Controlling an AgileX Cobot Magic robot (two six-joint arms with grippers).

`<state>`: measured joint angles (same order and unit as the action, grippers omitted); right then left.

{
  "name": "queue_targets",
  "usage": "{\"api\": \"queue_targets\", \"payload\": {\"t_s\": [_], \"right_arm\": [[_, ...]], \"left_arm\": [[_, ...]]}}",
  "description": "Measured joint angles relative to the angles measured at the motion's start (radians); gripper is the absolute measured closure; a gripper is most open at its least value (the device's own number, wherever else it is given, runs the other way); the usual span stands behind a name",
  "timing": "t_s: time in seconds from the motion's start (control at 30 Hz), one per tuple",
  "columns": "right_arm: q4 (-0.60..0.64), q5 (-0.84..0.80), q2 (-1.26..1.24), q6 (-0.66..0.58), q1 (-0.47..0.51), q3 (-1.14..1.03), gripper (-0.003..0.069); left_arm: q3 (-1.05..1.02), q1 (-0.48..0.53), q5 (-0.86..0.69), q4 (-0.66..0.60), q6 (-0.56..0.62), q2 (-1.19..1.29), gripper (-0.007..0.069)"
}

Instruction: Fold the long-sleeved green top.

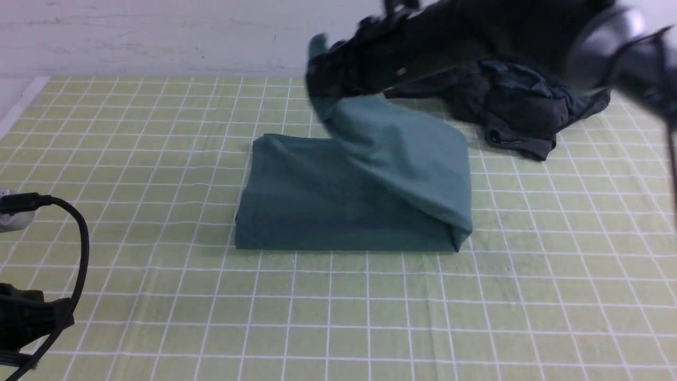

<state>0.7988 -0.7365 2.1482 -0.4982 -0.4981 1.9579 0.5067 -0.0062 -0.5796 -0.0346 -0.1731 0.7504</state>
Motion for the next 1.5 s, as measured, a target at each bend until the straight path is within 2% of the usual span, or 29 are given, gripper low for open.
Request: {"api": "queue_targets", "payload": {"t_s": [0.07, 0.13, 0.17, 0.2, 0.27, 0.3, 0.4, 0.53, 0.6, 0.67, 0.7, 0.77, 0.87, 0.97, 1.1, 1.17, 1.3, 1.37, 1.47, 1.5], "right_arm": [[0.004, 0.081, 0.066, -0.013, -0.052, 0.000, 0.0590], [0.016, 0.164, 0.128, -0.019, -0.085, 0.000, 0.0512], [0.016, 0.170, 0.132, -0.019, -0.087, 0.000, 0.0504], [0.023, 0.201, 0.156, -0.022, -0.096, 0.000, 0.0441], [0.022, 0.222, 0.166, -0.027, -0.098, -0.001, 0.0382], [0.022, 0.233, 0.166, -0.041, -0.097, -0.002, 0.0319], [0.022, 0.233, 0.156, -0.044, -0.090, 0.000, 0.0295], [0.014, 0.187, 0.164, -0.044, -0.088, 0.001, 0.0333], [0.013, 0.164, 0.199, -0.045, -0.095, 0.003, 0.0417], [0.013, 0.162, 0.217, -0.050, -0.099, 0.003, 0.0456], [0.011, 0.154, 0.247, -0.073, -0.108, 0.003, 0.0507], [0.000, 0.145, 0.251, -0.117, -0.112, -0.001, 0.0542], [-0.037, 0.133, 0.215, -0.178, -0.110, -0.002, 0.0562], [-0.155, 0.089, 0.069, -0.250, -0.093, -0.006, 0.0566], [-0.301, 0.033, -0.144, -0.266, -0.062, -0.005, 0.0568], [-0.424, -0.027, -0.324, -0.245, -0.020, 0.001, 0.0568], [-0.533, -0.112, -0.512, -0.170, 0.048, 0.003, 0.0570], [-0.600, -0.157, -0.625, -0.058, 0.112, -0.040, 0.0571], [-0.668, -0.096, -0.802, 0.065, 0.223, -0.189, 0.0576], [-0.672, -0.087, -0.827, 0.076, 0.230, -0.217, 0.0578]], "left_arm": [[0.000, 0.000, -0.013, -0.001, 0.003, 0.000, 0.0628], [0.000, 0.000, -0.027, -0.001, 0.003, 0.000, 0.0628], [0.000, 0.000, -0.027, -0.001, 0.003, 0.000, 0.0628], [0.000, 0.000, -0.030, -0.002, 0.003, 0.000, 0.0628], [0.000, 0.000, -0.038, -0.002, 0.003, 0.000, 0.0628], [0.000, 0.000, -0.058, -0.002, 0.003, 0.000, 0.0628], [0.000, 0.000, -0.076, -0.007, 0.003, -0.004, 0.0628], [0.000, 0.000, -0.069, -0.012, 0.003, -0.030, 0.0628], [0.000, 0.000, -0.041, -0.012, 0.009, -0.065, 0.0628], [0.000, 0.000, -0.028, -0.013, 0.015, -0.078, 0.0628], [0.000, 0.000, -0.014, -0.015, 0.032, -0.098, 0.0628], [0.000, 0.000, -0.004, -0.015, 0.043, -0.124, 0.0628], [-0.003, 0.000, 0.022, -0.015, 0.069, -0.180, 0.0628], [-0.038, 0.000, 0.093, -0.015, 0.137, -0.316, 0.0628], [-0.102, 0.000, 0.164, -0.015, 0.213, -0.425, 0.0628], [-0.169, 0.000, 0.226, -0.015, 0.273, -0.511, 0.0628], [-0.239, 0.000, 0.301, -0.015, 0.326, -0.583, 0.0628], [-0.276, 0.000, 0.352, -0.015, 0.348, -0.616, 0.0627], [-0.290, 0.000, 0.393, -0.015, 0.356, -0.622, 0.0627], [-0.290, 0.000, 0.395, -0.015, 0.357, -0.622, 0.0627]]}}
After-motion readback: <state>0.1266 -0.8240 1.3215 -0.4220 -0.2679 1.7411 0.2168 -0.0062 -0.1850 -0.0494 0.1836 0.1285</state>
